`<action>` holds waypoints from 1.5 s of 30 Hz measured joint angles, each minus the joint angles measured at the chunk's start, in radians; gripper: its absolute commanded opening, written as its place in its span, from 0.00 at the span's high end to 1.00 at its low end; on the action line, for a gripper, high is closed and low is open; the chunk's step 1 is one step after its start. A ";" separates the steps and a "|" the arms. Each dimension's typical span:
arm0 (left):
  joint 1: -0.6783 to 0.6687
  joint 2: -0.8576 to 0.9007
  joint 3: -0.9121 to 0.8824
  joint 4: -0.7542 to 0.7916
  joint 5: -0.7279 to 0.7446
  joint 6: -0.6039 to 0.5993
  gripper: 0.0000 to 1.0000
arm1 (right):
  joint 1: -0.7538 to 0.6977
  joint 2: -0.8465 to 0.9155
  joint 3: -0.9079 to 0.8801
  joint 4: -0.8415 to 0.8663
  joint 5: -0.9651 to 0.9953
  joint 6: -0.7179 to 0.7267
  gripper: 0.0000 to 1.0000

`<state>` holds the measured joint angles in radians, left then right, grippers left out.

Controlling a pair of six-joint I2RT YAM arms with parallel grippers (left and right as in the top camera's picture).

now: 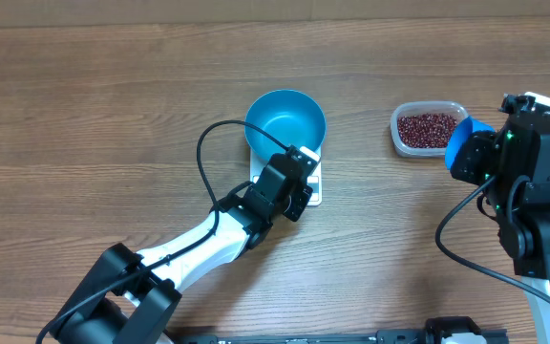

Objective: Scoop item into bowl and weigh 150g on scale
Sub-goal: 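Press the scale's TARE button with the left gripper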

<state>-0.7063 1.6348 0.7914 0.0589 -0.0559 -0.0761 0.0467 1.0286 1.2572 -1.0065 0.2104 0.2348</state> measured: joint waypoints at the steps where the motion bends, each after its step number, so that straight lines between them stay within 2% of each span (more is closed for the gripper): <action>1: 0.000 0.000 0.000 -0.002 -0.001 0.000 0.96 | 0.000 0.000 0.000 0.000 0.000 0.000 0.96; 45: 0.000 0.065 0.000 -0.035 -0.064 -0.074 0.96 | 0.000 0.000 0.000 0.000 0.000 0.000 0.96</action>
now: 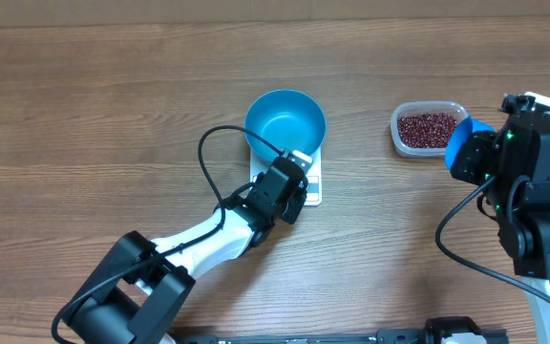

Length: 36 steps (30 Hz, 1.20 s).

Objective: Scoop item into bowl and weigh 150g on scale
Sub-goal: 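Press the scale's TARE button with the left gripper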

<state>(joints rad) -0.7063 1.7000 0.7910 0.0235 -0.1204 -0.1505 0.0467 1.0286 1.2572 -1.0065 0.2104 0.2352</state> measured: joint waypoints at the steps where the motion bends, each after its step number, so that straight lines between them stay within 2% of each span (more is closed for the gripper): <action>1: 0.000 0.000 0.000 0.000 0.000 0.000 0.96 | 0.000 0.000 0.000 0.000 0.000 0.000 0.96; 14: 0.000 0.000 0.000 0.007 0.031 0.076 0.96 | 0.000 0.000 0.000 0.001 0.000 0.000 0.96; 36: 0.000 0.042 0.003 0.042 0.045 0.075 0.96 | 0.000 0.000 0.000 -0.001 0.000 -0.001 0.96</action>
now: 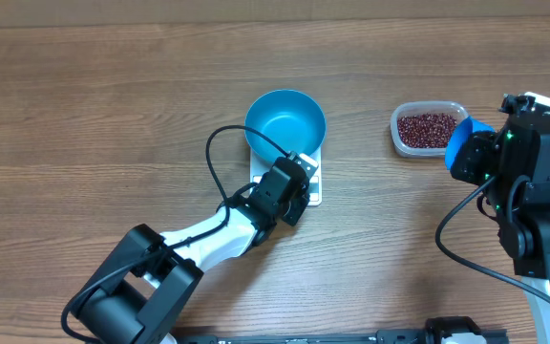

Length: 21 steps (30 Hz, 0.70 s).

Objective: Scoop item into bowl and weigh 150g on scale
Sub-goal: 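Press the scale's TARE button with the left gripper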

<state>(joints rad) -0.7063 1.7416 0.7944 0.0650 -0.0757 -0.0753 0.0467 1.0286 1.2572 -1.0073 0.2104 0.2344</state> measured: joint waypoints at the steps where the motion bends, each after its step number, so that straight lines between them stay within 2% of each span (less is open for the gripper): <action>1: 0.000 0.002 0.000 0.006 0.000 0.000 0.96 | 0.000 0.000 0.000 0.000 0.000 0.001 0.96; 21: -0.001 0.006 0.001 0.014 -0.042 0.000 0.96 | 0.000 0.000 0.000 0.000 0.000 0.000 0.96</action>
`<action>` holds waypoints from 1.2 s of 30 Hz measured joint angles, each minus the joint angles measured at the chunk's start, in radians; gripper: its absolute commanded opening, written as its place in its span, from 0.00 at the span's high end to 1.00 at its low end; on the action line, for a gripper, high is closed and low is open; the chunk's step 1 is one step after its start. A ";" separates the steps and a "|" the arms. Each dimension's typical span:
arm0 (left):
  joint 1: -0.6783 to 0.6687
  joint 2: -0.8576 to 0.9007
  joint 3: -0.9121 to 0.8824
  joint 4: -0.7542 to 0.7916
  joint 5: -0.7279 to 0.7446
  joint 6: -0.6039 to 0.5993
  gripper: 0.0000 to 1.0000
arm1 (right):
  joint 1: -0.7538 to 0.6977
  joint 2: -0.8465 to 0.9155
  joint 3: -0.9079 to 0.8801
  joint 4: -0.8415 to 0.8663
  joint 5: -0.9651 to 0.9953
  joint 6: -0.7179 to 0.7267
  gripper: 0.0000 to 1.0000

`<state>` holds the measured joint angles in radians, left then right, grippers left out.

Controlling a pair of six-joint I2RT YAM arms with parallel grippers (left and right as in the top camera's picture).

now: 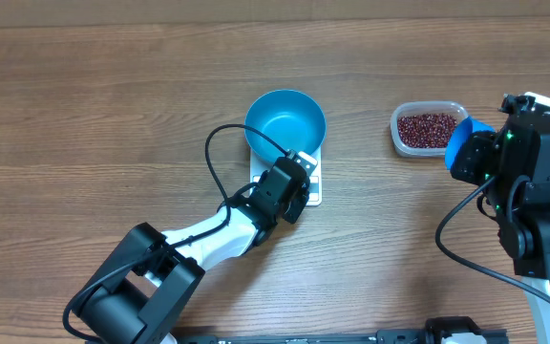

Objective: Scoop item into bowl and weigh 150g on scale
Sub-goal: 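Press the scale's TARE button with the left gripper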

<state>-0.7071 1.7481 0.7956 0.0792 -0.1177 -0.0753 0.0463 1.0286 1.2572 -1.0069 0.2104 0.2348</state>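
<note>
A blue bowl [285, 122] stands empty on a small white scale [314, 187], whose front panel is mostly covered by my left gripper [297, 172]. The left fingers point at that panel from the near side; the wrist hides whether they are open or shut. A clear tub of red beans [426, 127] sits to the right of the bowl. A blue scoop [464, 136] sticks out from under my right gripper [475, 148] at the tub's right edge, and the gripper appears shut on it.
The wooden table [113, 105] runs far to the left and back. My left arm [208, 239] lies diagonally from the front left up to the scale. The bulky right arm [538, 210] fills the right edge.
My left gripper stood over the scale's front panel at the oldest moment and has stayed there with only a small shift toward me. The left arm's elbow has swung to the right behind it. The right arm has kept the scoop still beside the bean tub.
</note>
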 measured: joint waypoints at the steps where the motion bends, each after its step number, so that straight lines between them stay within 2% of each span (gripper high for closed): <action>1: 0.000 0.000 0.000 0.000 -0.001 0.000 0.96 | 0.000 0.000 0.000 0.000 0.000 0.000 0.96; 36: 0.000 0.019 0.013 0.018 -0.007 0.000 0.96 | 0.000 0.000 0.000 -0.008 0.000 0.000 0.96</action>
<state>-0.7071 1.7668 0.8089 0.0971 -0.1246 -0.0753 0.0463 1.0286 1.2572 -1.0149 0.2104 0.2348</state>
